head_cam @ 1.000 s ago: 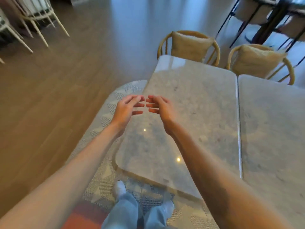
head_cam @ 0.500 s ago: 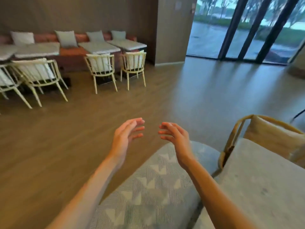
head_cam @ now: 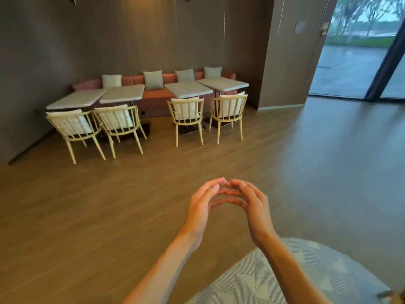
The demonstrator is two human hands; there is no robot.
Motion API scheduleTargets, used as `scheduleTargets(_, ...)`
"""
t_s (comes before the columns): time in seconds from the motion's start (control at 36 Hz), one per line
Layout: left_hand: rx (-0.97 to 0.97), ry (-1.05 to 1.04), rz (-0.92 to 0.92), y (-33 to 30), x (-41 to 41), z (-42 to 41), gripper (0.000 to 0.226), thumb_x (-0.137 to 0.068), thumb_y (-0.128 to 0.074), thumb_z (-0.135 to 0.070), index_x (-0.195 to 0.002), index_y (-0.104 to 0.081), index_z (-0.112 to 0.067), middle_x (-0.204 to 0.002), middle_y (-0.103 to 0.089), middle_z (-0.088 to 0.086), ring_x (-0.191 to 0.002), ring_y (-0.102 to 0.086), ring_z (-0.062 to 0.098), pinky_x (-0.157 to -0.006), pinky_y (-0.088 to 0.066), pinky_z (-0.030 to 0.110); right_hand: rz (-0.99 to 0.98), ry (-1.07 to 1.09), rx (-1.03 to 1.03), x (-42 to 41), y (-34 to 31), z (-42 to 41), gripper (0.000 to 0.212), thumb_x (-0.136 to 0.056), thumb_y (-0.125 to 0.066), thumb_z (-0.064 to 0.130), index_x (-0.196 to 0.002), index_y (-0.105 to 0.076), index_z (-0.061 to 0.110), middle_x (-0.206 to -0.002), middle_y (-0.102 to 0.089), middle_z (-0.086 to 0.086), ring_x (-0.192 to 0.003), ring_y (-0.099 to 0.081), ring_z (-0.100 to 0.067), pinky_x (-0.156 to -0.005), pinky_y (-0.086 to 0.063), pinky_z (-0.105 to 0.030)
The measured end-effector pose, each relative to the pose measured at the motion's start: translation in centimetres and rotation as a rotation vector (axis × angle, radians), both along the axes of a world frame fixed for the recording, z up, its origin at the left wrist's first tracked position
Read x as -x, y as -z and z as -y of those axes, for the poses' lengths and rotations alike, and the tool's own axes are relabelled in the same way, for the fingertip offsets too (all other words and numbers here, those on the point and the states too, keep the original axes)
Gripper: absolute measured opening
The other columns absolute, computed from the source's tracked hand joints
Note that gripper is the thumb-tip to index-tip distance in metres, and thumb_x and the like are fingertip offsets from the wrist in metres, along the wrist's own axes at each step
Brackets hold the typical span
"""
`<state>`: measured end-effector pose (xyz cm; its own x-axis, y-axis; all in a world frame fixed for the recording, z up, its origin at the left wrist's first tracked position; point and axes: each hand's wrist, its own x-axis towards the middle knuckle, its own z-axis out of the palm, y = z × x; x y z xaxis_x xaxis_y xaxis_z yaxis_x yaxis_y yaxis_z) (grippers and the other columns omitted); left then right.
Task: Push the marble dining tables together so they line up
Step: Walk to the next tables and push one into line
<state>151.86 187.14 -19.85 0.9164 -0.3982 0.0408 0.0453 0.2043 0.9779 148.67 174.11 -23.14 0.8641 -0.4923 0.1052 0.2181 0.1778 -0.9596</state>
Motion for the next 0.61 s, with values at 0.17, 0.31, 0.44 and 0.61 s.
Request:
scheduleTargets(0.17, -0.023, -0.010, 0.053, -0.2, -9.4, 8.5, 0.032, -0.104, -0.042, -0.016, -0.121, -0.068, -0.007, -0.121, -0.071, 0.008, -0.118, -0.065, 0.020, -0.105, -0.049, 0.047, 0.074, -0.051, -0.003, -8.9, -0.2, 9.0, 0.030, -0.105, -0.045, 0.016, -0.108, -0.074, 0.007, -0.104, -0.076, -0.012, -0.101, -0.072, -0.032, -0.085, -0.061, -0.036)
scheduleTargets(0.31, -0.007, -0.017, 0.057, -1.3, -16.0, 16.9, 0.030, -0.104, -0.043, -0.014, -0.121, -0.067, -0.007, -0.123, -0.070, 0.010, -0.119, -0.064, 0.024, -0.102, -0.051, 0.044, 0.061, -0.027, -0.019, -14.7, -1.7, 17.5, 0.032, -0.106, -0.043, 0.017, -0.110, -0.072, 0.003, -0.106, -0.075, -0.016, -0.103, -0.071, -0.034, -0.088, -0.061, -0.041)
scheduleTargets(0.44, -0.023, 0.031, 0.108, -2.5, -22.8, 26.6, 0.029, -0.104, -0.044, -0.015, -0.120, -0.068, -0.010, -0.120, -0.072, 0.007, -0.116, -0.066, 0.020, -0.102, -0.051, 0.046, 0.034, -0.008, 0.025, -20.8, -3.9, 27.3, 0.031, -0.106, -0.045, 0.018, -0.111, -0.071, 0.003, -0.106, -0.074, -0.016, -0.102, -0.071, -0.034, -0.088, -0.061, -0.042)
scheduleTargets(0.61, -0.045, 0.091, 0.162, -1.3, -31.8, 36.8, 0.029, -0.104, -0.045, -0.016, -0.117, -0.071, -0.014, -0.118, -0.073, 0.003, -0.116, -0.066, 0.018, -0.103, -0.050, 0.051, 0.083, -0.023, 0.071, -29.1, -3.7, 37.5, 0.033, -0.106, -0.044, 0.021, -0.111, -0.072, 0.004, -0.107, -0.074, -0.015, -0.103, -0.071, -0.033, -0.088, -0.061, -0.042)
